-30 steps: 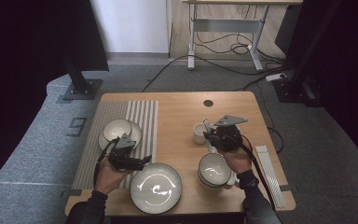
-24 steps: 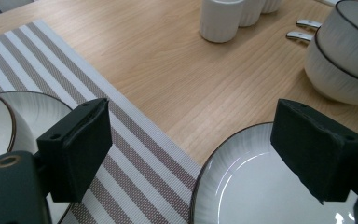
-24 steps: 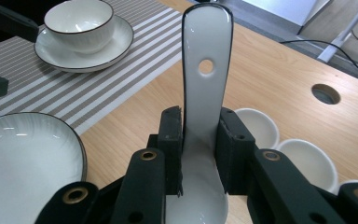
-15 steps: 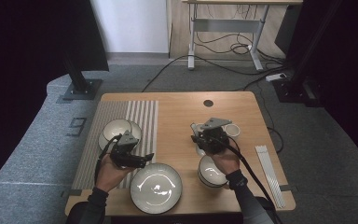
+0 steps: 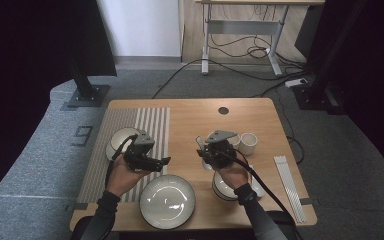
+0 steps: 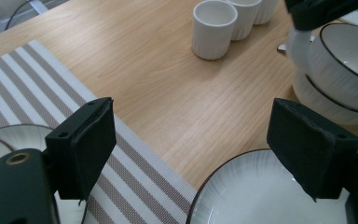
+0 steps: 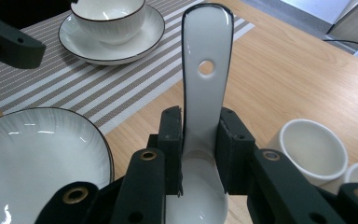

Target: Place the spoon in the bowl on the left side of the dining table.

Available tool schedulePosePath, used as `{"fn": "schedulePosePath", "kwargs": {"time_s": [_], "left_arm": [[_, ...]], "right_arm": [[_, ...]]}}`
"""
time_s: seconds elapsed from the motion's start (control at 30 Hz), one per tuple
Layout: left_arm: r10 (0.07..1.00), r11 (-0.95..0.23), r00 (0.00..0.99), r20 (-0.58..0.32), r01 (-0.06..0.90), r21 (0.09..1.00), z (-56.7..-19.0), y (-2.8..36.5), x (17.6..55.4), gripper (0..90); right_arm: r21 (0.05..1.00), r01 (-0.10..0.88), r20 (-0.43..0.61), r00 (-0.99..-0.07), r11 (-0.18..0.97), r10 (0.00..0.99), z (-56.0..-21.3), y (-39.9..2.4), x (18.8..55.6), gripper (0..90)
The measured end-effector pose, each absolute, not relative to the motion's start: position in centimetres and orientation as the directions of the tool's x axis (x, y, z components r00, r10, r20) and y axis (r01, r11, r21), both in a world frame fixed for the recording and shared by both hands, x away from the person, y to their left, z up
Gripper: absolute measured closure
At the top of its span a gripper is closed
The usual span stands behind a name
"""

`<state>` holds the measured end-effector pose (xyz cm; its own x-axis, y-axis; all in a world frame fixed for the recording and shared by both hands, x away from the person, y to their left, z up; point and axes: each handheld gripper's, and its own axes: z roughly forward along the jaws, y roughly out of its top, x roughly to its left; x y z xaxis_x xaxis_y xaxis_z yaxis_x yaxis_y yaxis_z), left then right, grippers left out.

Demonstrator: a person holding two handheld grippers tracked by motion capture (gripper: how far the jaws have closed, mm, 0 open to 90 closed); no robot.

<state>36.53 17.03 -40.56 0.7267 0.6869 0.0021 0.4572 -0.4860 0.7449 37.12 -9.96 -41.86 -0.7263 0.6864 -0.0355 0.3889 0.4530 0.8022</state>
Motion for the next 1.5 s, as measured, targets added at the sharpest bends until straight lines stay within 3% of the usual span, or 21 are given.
{"fn": "schedulePosePath", "kwargs": {"time_s": [0.9,1.5], "left_arm": [[0.641,-0.482,0.761,-0.097,0.498,0.721,-38.3,13.4,38.8,26.8],[0.607,-0.475,0.769,-0.198,0.551,0.686,-39.4,12.0,39.9,52.1]], "right_arm": [[0.785,0.368,-0.055,-0.76,0.499,0.647,-43.7,-6.9,37.0,73.7],[0.783,0.349,-0.07,-0.773,0.515,0.63,-43.9,-5.6,37.0,73.7]]}}
